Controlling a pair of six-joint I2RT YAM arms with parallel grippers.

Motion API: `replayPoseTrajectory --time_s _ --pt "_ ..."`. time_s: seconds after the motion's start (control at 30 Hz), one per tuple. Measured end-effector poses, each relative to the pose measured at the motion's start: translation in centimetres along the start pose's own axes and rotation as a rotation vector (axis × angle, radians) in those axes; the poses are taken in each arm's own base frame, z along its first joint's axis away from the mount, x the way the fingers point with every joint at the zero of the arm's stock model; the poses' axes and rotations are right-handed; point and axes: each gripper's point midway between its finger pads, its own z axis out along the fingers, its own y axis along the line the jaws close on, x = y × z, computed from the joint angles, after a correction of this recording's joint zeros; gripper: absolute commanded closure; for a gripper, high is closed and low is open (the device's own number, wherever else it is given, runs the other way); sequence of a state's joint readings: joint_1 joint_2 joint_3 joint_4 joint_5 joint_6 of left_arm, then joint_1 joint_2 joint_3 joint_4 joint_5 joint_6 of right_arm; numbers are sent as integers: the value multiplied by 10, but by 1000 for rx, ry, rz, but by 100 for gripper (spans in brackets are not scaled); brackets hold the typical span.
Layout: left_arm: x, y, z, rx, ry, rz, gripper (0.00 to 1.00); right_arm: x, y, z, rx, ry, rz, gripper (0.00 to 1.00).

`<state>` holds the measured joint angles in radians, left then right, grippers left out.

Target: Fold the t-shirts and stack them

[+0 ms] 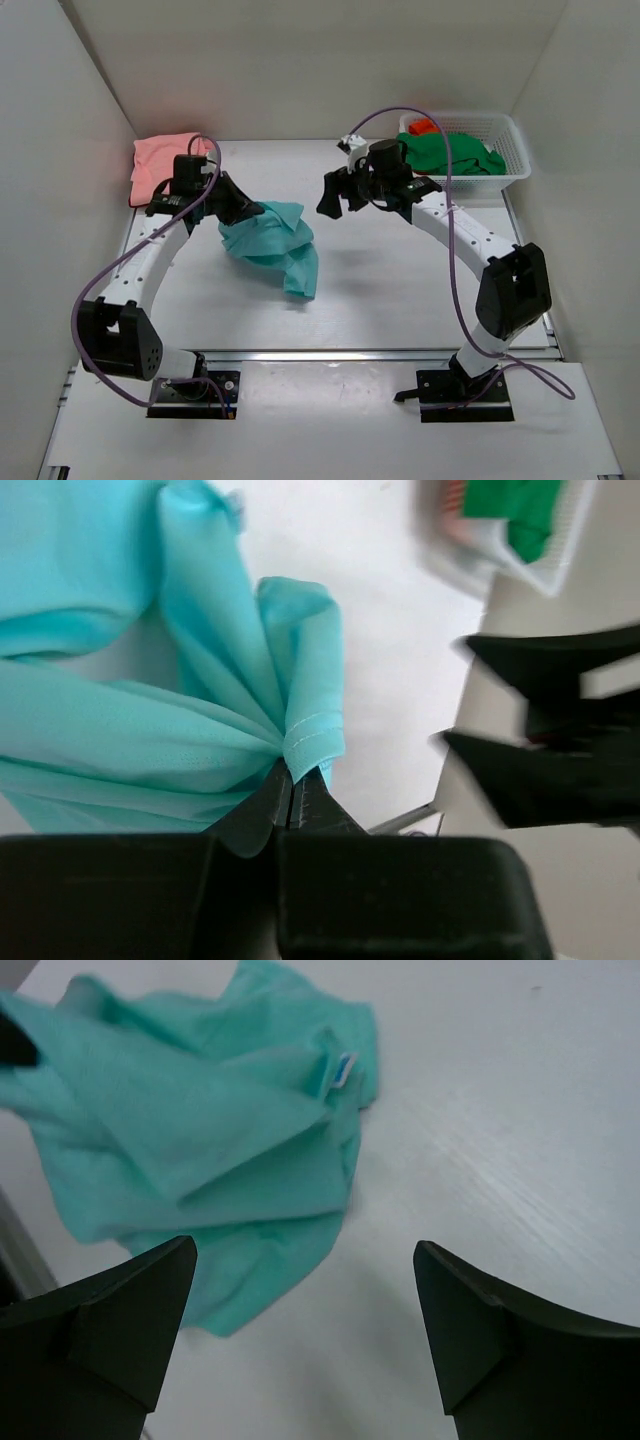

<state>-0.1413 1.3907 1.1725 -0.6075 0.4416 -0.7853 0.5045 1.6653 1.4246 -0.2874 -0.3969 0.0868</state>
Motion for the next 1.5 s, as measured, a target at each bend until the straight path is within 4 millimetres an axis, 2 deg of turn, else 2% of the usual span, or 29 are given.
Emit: replayPoseTrajectory --time_s 0.07,0.1,0.23,0.33,0.37,0.4,0.43,0.47,0.6,0.67,0.73,0.8,0.87,0.93,1.03,1.13,1.2,1.27,1.3,1.37,1.4,1.43,1.5 --pt "-11 -21 -10 47 -42 35 100 13 13 5 -80 37 9 6" --pt "-12 -24 -12 56 -48 40 100 17 22 9 -123 47 9 3" --pt "-5 -25 -14 54 -33 43 100 33 64 31 -313 78 -3 1" --pt "1 -26 -13 51 -15 48 100 48 86 54 -416 117 19 2" --pt "3 -27 -12 51 -11 51 100 50 91 65 -446 125 23 20" --pt "4 -27 -12 51 -7 53 100 51 96 76 -471 130 28 62" --pt "5 -27 -12 51 -4 55 100 53 98 86 -488 137 42 84" --pt "5 -27 -12 50 -3 58 100 55 99 92 -495 140 54 99" --pt "7 -23 -13 16 -7 78 100 47 97 91 -475 130 80 100" --pt "4 -25 -19 2 -30 102 100 35 91 74 -430 90 71 100" --pt "0 -33 -28 -6 -61 129 100 22 88 44 -384 58 72 100" --pt "-2 -50 -41 16 -92 170 100 -5 88 11 -348 -4 52 100" --pt "-6 -77 -59 63 -142 223 100 -38 89 -29 -318 -91 16 100" --pt "-12 -110 -81 124 -201 284 100 -63 90 -63 -287 -159 -11 100" --pt "-22 -152 -115 225 -286 357 100 -98 102 -104 -267 -243 -64 100" --pt "-35 -190 -161 323 -392 441 100 -126 123 -138 -283 -325 -131 100" --pt "-39 -207 -185 374 -432 482 100 -132 137 -157 -300 -364 -159 100" --pt "-44 -220 -218 421 -459 509 100 -137 149 -175 -313 -414 -183 100" --pt "-52 -225 -229 423 -489 516 100 -139 153 -185 -308 -437 -189 100" --pt "-85 -240 -256 418 -622 528 100 -139 148 -203 -263 -454 -177 100" --pt "-101 -244 -262 410 -678 524 100 -138 140 -208 -231 -459 -168 100" --pt "-109 -245 -264 408 -700 520 100 -138 133 -211 -203 -463 -162 100" --pt "-122 -245 -240 407 -678 482 100 -139 111 -205 -122 -458 -143 99"
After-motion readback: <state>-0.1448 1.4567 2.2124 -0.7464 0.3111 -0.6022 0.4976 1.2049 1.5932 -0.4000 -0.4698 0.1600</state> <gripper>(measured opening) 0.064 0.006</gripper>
